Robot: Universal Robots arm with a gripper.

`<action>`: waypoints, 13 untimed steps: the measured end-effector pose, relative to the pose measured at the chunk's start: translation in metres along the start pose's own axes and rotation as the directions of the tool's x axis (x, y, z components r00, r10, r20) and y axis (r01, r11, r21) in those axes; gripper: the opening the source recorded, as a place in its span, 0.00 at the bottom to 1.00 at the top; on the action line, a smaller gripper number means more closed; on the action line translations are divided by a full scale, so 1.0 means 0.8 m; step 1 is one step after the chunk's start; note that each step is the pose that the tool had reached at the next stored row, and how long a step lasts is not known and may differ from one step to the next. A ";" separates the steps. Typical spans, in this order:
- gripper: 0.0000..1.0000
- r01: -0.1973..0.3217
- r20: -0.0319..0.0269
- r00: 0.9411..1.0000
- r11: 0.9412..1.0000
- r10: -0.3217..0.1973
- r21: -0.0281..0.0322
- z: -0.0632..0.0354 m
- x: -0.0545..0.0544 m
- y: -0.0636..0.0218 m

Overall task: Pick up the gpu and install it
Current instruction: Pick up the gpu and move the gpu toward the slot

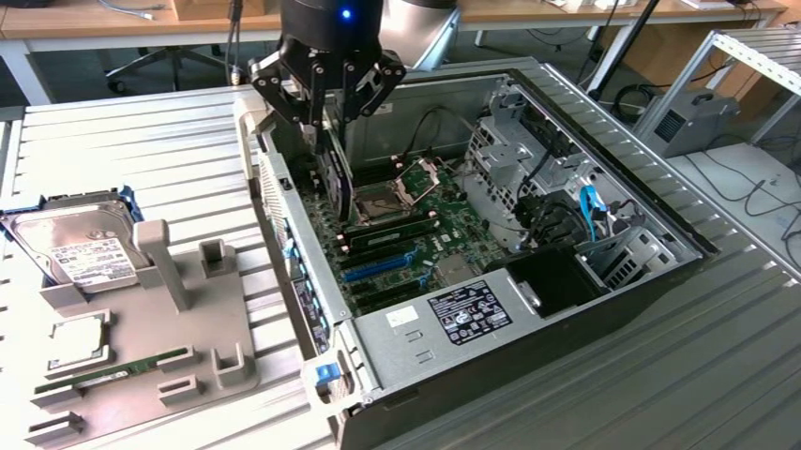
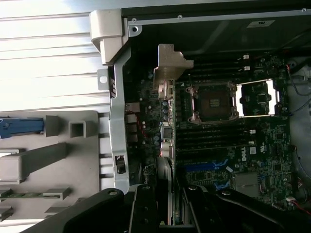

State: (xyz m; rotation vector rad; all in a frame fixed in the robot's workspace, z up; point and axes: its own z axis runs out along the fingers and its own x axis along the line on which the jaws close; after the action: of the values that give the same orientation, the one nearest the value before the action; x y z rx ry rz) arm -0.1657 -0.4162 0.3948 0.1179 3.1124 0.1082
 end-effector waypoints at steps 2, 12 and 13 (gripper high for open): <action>0.26 0.000 0.000 1.000 1.000 0.000 0.000 0.000 0.000 0.000; 0.26 0.000 0.000 1.000 1.000 0.000 0.000 0.002 -0.003 0.000; 0.26 0.000 0.000 1.000 1.000 0.000 0.000 0.002 -0.003 0.000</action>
State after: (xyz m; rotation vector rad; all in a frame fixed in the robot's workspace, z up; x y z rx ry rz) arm -0.1630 -0.4162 0.3931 0.1179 3.1124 0.1082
